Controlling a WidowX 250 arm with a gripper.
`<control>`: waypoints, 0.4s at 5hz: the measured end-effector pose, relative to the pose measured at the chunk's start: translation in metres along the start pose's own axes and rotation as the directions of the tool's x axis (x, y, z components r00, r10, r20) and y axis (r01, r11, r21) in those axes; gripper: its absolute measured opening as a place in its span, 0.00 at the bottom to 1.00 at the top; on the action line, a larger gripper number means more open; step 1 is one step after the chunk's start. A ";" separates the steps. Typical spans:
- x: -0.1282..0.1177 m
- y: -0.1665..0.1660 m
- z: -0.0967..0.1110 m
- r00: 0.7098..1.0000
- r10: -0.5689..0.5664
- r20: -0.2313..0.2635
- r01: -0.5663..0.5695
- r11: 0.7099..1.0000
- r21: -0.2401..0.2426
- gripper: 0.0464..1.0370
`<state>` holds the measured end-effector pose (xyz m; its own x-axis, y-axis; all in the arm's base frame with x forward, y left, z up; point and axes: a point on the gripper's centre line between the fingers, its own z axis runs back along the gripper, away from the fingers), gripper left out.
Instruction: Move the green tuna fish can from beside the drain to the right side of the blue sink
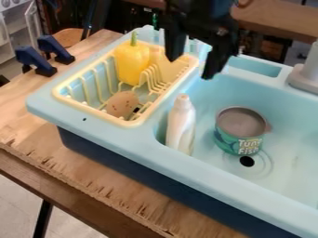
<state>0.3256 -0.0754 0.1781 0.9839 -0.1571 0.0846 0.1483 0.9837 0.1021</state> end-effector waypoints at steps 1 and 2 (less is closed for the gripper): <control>0.004 -0.015 -0.011 1.000 -0.015 -0.010 0.015 0.999 0.036 0.97; 0.004 -0.032 -0.024 0.999 -0.021 -0.032 0.022 0.999 0.038 0.97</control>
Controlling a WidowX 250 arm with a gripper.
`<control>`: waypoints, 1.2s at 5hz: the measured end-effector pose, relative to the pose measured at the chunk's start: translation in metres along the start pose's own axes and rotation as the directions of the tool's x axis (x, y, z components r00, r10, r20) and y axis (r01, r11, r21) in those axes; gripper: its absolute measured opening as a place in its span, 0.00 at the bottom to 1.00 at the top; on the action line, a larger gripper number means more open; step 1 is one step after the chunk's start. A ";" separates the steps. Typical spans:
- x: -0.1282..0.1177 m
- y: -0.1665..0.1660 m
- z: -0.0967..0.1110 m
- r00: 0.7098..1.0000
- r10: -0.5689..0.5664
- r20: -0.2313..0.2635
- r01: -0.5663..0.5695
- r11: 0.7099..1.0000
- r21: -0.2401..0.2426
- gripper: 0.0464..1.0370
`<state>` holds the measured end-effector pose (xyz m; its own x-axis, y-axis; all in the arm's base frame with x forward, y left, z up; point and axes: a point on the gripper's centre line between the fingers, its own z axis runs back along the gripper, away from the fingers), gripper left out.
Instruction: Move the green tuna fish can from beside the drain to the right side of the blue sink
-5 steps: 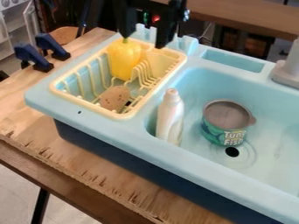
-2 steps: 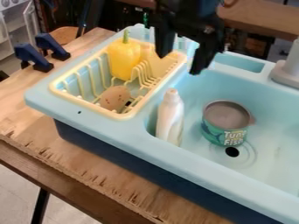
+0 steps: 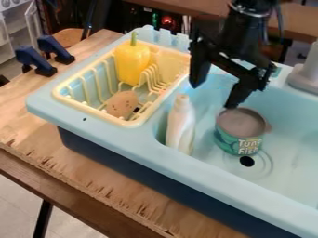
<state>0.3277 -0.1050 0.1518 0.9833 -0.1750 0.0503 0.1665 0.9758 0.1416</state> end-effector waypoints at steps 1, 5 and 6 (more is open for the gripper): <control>0.006 -0.009 -0.010 0.999 0.008 0.052 -0.007 1.000 -0.009 0.97; 0.016 -0.017 -0.040 0.988 0.077 0.131 -0.078 0.997 0.004 0.97; 0.015 -0.025 -0.043 0.987 0.088 0.138 -0.074 0.992 -0.099 0.97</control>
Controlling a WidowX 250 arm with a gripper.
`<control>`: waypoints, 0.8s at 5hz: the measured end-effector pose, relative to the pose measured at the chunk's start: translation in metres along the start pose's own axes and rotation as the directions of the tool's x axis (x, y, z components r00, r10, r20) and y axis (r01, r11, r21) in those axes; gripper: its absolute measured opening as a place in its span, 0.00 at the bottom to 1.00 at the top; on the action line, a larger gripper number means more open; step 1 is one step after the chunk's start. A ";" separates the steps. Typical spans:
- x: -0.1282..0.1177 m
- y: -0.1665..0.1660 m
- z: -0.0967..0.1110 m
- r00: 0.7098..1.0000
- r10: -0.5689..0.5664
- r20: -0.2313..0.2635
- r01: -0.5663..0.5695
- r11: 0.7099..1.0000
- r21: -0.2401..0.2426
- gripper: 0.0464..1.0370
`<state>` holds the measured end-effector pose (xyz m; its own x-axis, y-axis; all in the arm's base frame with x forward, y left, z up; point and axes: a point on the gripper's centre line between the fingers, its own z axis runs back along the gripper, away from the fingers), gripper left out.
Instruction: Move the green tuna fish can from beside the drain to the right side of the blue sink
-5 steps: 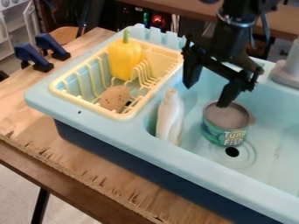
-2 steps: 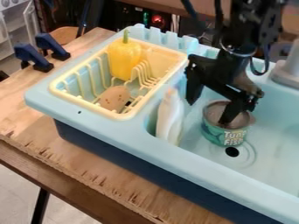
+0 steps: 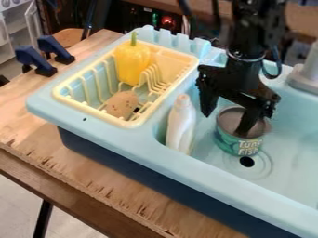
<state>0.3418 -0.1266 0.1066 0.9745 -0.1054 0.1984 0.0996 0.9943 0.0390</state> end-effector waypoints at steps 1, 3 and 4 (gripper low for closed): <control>0.003 -0.019 0.000 0.998 -0.065 0.023 0.068 0.987 -0.148 0.97; 0.009 -0.056 -0.002 0.985 -0.174 0.015 0.174 0.969 -0.176 0.97; 0.003 -0.074 0.001 0.972 -0.236 0.006 0.232 0.951 -0.203 0.97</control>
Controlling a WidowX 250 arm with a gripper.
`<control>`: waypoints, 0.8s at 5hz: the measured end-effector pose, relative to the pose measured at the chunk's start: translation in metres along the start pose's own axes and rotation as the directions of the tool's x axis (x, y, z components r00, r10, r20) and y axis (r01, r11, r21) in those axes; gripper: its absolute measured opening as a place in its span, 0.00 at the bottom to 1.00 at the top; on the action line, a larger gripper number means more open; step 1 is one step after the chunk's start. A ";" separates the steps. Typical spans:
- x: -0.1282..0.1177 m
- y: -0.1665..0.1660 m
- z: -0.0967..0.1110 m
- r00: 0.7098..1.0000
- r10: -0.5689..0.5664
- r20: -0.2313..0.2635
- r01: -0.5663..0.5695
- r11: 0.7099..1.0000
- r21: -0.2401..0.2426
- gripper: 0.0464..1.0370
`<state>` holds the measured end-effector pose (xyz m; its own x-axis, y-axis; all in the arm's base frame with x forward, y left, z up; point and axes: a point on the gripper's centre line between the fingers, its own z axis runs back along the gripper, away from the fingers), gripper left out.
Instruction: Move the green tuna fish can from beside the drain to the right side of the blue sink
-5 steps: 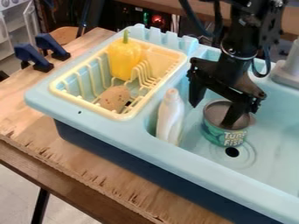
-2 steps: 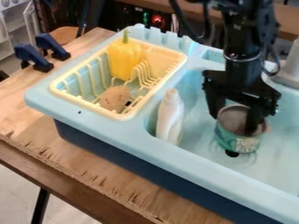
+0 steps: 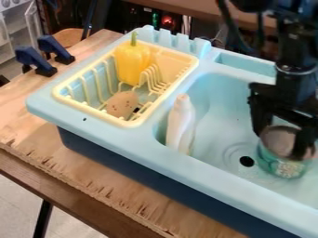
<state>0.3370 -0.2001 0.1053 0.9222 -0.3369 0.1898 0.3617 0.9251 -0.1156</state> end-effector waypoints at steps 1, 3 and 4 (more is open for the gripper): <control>0.000 -0.009 -0.001 1.000 -0.011 0.013 0.011 1.000 -0.020 0.97; -0.017 0.012 0.017 0.995 0.096 0.031 -0.097 0.995 0.033 0.97; -0.016 0.032 0.053 0.988 0.119 0.099 -0.124 0.991 0.051 0.97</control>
<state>0.3269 -0.1560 0.1500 0.9405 -0.2055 0.2707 0.2369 0.9675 -0.0888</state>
